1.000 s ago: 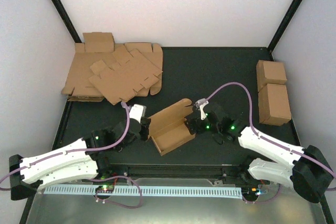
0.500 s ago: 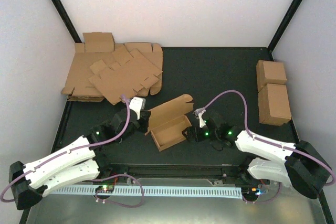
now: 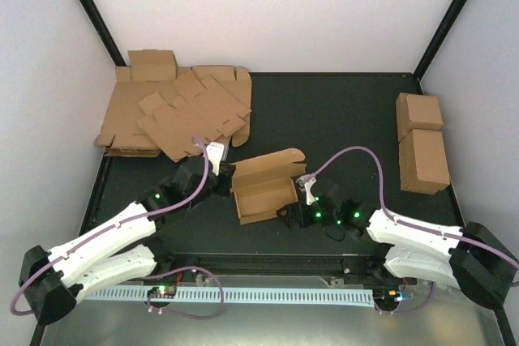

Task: Fold the paper box

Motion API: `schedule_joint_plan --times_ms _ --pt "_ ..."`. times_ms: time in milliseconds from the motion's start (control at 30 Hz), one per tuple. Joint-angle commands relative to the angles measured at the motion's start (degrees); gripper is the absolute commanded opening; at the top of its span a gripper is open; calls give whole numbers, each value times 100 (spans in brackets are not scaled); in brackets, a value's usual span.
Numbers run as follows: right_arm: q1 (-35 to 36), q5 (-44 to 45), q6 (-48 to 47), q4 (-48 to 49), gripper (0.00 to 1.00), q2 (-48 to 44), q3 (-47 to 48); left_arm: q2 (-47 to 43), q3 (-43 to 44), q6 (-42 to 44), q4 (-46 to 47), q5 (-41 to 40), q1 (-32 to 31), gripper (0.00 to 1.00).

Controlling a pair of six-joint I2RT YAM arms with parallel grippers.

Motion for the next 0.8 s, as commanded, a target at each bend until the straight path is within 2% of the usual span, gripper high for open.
schedule_joint_plan --times_ms 0,300,533,767 --pt "36 184 40 51 99 -195 35 161 337 247 330 355 223 12" --pt "-149 1046 -195 -850 100 -766 309 162 402 407 261 501 377 13" --pt "-960 693 -829 -1226 99 -884 651 172 438 477 281 627 487 13" --pt "-1595 637 -883 -1260 100 -661 951 148 474 521 240 717 502 13"
